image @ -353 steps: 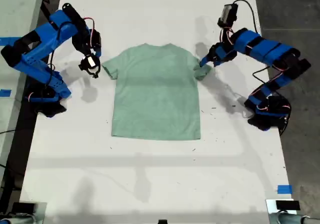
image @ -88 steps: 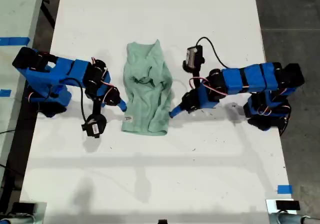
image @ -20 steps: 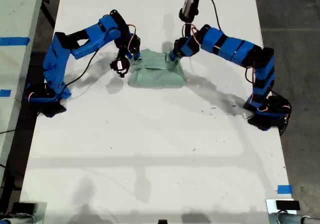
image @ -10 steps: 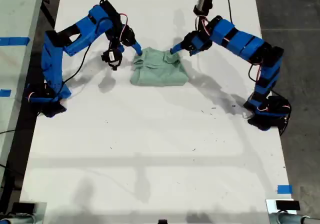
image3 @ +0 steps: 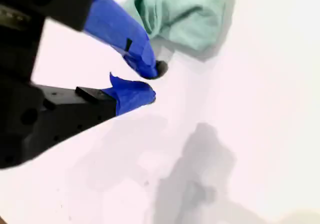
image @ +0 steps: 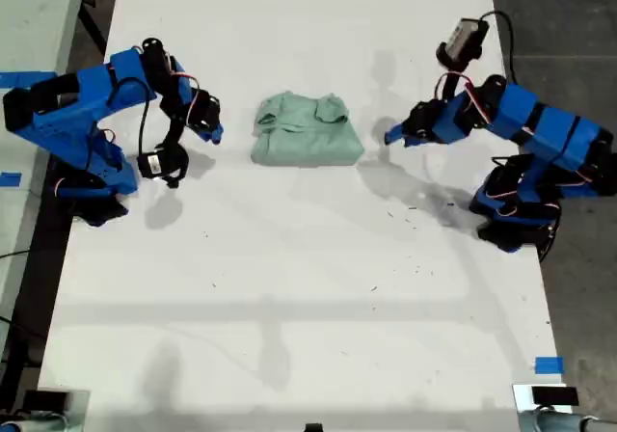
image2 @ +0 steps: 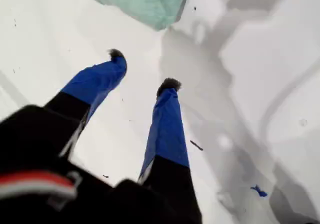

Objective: Fold tshirt

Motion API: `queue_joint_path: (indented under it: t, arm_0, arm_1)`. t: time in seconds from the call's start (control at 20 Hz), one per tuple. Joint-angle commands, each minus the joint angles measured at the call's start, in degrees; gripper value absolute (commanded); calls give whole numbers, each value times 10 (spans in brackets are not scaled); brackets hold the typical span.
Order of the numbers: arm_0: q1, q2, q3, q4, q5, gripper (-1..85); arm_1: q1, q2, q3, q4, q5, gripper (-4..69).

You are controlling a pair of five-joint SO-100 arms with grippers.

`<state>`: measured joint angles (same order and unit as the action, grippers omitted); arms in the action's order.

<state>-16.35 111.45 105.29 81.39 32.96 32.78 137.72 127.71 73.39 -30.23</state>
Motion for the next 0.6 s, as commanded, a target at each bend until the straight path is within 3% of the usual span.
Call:
queue_joint_path:
  t: [0.0,0.25,0.35,0.4,0.5,0.55]
  arm_0:
    - [43,142,230,-80,-101,1]
    - [98,382,515,-207,-199,1]
    - [104,512,611,-215,-231,1]
    - [99,626,672,-206,-231,1]
    - [86,795,678,-28,-235,1]
    - [78,787,681,-21,-234,1]
  arm_1:
    - [-46,205,154,-21,91,28]
    - [-147,429,363,-39,241,14]
    - [-159,515,435,-33,296,11]
    - [-163,533,443,-28,308,-6]
    - [-163,531,443,-26,316,-10]
    - [-162,533,444,-30,321,-3]
